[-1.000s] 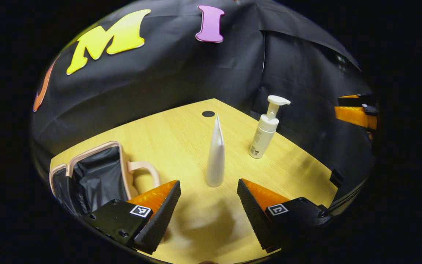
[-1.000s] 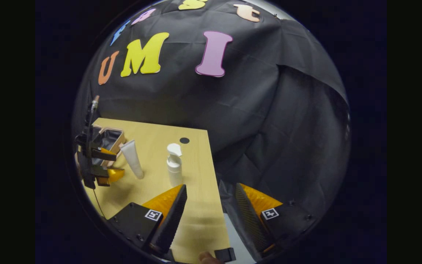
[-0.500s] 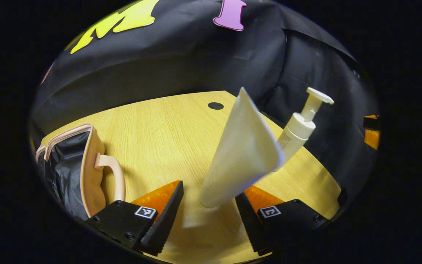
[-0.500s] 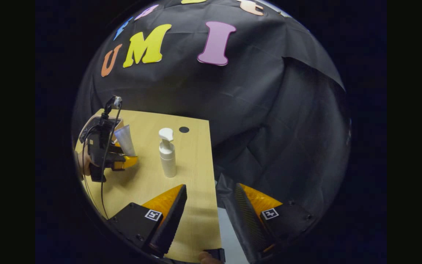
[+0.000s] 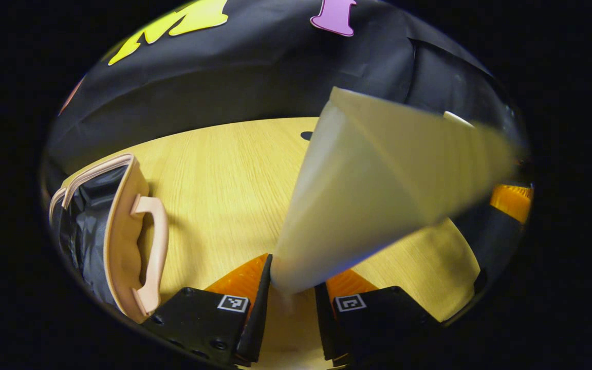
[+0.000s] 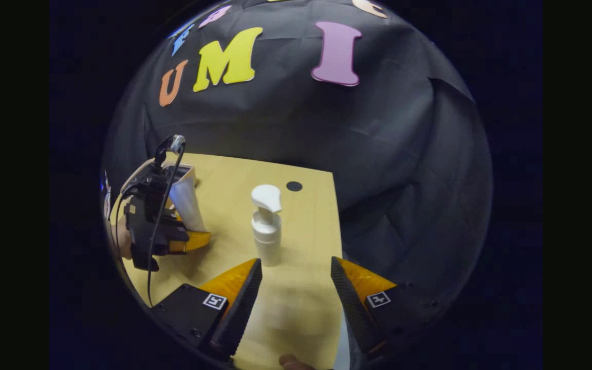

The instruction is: First open the suitcase, pack the skin care products into it, and then close the suitcase.

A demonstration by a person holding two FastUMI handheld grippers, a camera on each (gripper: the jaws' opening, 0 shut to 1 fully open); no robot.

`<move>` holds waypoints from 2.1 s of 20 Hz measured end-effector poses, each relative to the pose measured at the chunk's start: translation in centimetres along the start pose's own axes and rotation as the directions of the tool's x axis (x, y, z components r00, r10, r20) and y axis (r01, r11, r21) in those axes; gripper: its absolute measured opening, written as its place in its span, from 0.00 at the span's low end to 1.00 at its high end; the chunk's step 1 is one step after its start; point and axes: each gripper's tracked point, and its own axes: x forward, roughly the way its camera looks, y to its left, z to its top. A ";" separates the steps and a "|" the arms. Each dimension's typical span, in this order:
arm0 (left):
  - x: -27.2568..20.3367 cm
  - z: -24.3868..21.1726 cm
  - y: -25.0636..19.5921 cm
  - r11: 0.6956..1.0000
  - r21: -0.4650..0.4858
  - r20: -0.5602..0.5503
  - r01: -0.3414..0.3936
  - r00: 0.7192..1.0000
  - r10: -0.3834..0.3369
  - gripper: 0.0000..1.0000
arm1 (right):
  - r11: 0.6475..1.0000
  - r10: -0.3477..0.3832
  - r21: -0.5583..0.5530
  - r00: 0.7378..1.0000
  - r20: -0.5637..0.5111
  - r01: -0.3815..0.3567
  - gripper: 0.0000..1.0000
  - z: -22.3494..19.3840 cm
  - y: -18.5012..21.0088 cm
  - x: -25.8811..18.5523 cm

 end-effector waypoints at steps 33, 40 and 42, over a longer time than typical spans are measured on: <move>-27.7 3.3 23.9 0.929 -0.213 0.178 -0.302 0.923 0.340 0.47 | 0.959 -0.203 0.215 0.977 0.071 0.184 0.49 3.2 9.7 -7.3; -18.3 -3.2 26.8 0.936 -0.213 -0.013 -0.279 0.959 0.283 0.47 | 0.949 -0.249 0.225 0.963 0.105 0.221 0.49 4.3 10.5 -12.5; -17.1 -5.3 26.6 0.935 -0.212 -0.087 -0.285 0.958 0.272 0.47 | 0.946 -0.259 0.226 0.962 0.085 0.234 0.49 3.7 10.7 -12.9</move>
